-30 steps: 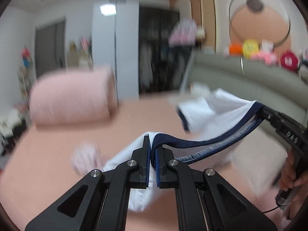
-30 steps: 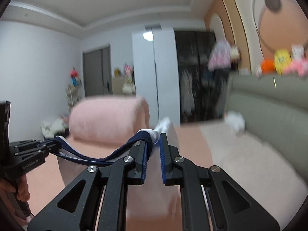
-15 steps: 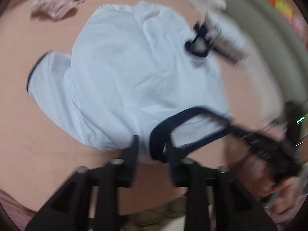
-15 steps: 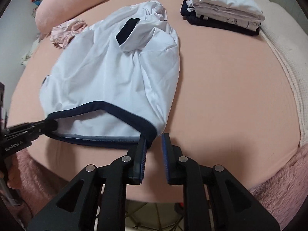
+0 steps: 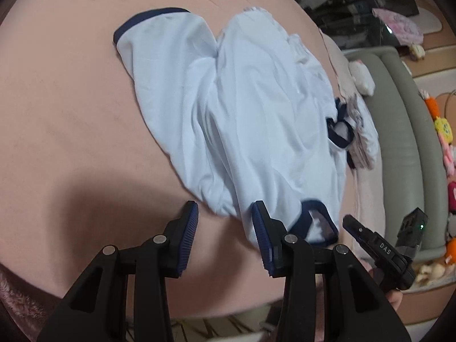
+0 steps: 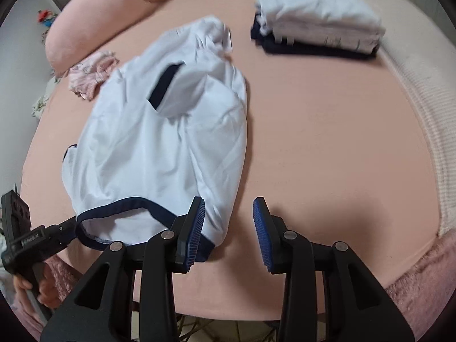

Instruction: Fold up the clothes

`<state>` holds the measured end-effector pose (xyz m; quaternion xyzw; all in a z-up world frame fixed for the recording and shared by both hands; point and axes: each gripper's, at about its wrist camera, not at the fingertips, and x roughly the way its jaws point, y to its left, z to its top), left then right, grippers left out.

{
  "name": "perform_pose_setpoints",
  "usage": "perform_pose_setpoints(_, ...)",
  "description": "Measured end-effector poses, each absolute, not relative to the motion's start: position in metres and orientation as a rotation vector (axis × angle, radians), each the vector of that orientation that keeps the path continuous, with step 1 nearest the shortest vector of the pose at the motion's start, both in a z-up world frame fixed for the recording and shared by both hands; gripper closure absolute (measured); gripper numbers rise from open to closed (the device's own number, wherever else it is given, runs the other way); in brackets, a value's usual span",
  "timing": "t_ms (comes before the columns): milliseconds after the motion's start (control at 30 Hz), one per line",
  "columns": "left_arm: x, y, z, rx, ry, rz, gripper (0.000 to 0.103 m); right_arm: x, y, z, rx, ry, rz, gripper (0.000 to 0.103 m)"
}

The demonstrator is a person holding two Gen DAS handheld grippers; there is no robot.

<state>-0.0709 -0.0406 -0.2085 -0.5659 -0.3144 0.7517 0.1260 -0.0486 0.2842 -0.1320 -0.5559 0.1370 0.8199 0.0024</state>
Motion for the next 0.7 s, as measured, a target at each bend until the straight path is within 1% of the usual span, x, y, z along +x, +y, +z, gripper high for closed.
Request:
perform_pose_setpoints(33,-0.075,-0.042,-0.210,-1.640,-0.926,2.196,0.064,-0.052,0.285,-0.138,-1.755,0.427,2.564,0.066)
perform_pose_setpoints(67,-0.078,-0.043,-0.211,-1.632,-0.937,2.203,0.071,-0.054,0.284,-0.144,-1.776,0.426,2.559,0.066)
perform_pose_setpoints(133,-0.085,-0.045,-0.209,-1.639,-0.876,2.248,0.093,-0.059,0.282,-0.157,-1.818,0.424,2.550,0.066)
perform_pose_setpoints(167,-0.086,-0.046,-0.207,-1.652,-0.818,2.267,0.093,-0.059,0.280,-0.163,-1.824,0.405,2.550,0.074)
perform_pose_setpoints(267,-0.090,-0.039,-0.195,-1.681,-0.594,2.362,0.094,-0.051,0.268,-0.165,-1.783,0.260,2.565,0.087)
perform_pose_setpoints(300,-0.093,-0.040,-0.189,-1.681,-0.524,2.400,0.094,-0.048,0.265,-0.163,-1.763,0.199,2.568,0.089)
perform_pose_setpoints(333,-0.097,-0.046,-0.183,-1.677,-0.504,2.424,0.094,-0.045,0.261,-0.161,-1.742,0.139,2.570,0.089)
perform_pose_setpoints(367,-0.100,-0.054,-0.179,-1.675,-0.523,2.438,0.094,-0.042,0.261,-0.159,-1.723,0.100,2.566,0.089)
perform_pose_setpoints(400,-0.103,-0.062,-0.175,-1.680,-0.549,2.445,0.094,-0.040,0.264,-0.156,-1.711,0.102,2.562,0.089)
perform_pose_setpoints(433,-0.105,-0.069,-0.172,-1.689,-0.575,2.451,0.093,-0.037,0.271,-0.153,-1.705,0.148,2.562,0.089)
perform_pose_setpoints(500,-0.098,-0.086,-0.168,-1.682,-0.670,2.405,0.084,-0.030,0.289,-0.150,-1.702,0.326,2.568,0.088)
perform_pose_setpoints(533,-0.094,-0.085,-0.165,-1.661,-0.694,2.394,0.072,-0.029,0.295,-0.149,-1.703,0.399,2.572,0.085)
perform_pose_setpoints(567,-0.090,-0.082,-0.161,-1.633,-0.697,2.402,0.069,-0.029,0.300,-0.149,-1.702,0.463,2.574,0.081)
perform_pose_setpoints(600,-0.087,-0.075,-0.156,-1.598,-0.665,2.414,0.069,-0.029,0.300,-0.148,-1.705,0.493,2.585,0.080)
perform_pose_setpoints(700,-0.081,-0.045,-0.140,-1.511,-0.469,2.431,0.069,-0.033,0.284,-0.142,-1.722,0.485,2.639,0.077)
